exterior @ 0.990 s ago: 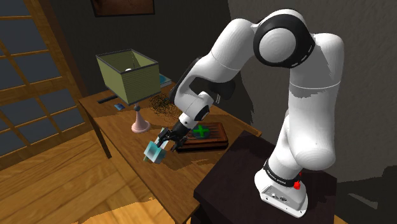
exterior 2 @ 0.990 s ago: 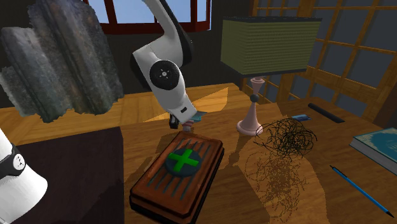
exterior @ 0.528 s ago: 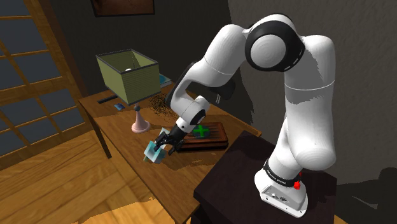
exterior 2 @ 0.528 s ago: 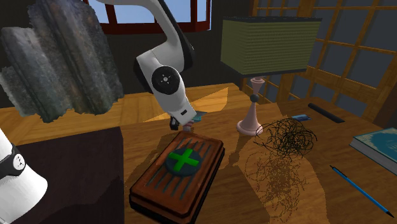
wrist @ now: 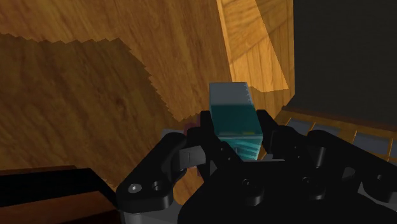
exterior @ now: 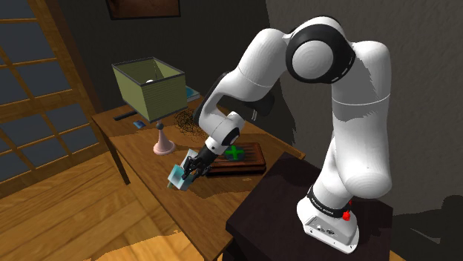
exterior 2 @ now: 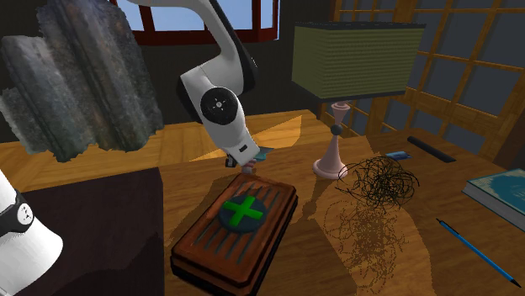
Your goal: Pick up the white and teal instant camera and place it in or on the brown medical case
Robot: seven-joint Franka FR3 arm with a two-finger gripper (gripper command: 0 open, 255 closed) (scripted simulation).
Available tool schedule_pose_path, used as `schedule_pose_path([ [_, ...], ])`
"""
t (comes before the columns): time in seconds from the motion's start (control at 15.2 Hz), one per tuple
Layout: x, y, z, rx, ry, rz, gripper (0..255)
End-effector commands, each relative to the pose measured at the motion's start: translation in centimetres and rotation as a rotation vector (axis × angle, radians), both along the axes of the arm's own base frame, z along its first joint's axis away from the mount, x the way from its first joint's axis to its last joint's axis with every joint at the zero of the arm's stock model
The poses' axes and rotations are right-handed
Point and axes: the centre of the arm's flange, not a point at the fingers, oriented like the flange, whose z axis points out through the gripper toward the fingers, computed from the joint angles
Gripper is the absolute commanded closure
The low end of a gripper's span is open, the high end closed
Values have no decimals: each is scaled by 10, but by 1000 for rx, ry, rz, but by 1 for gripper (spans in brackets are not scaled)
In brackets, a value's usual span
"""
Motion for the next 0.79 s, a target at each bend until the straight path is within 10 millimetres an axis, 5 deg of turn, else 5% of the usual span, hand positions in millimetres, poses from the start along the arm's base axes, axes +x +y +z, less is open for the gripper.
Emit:
schedule_pose_path([
  [0.0,0,0,0,-1,1,0,255],
  [0.33,0,0,0,-1,1,0,255],
  [0.73,0,0,31,-1,1,0,255],
])
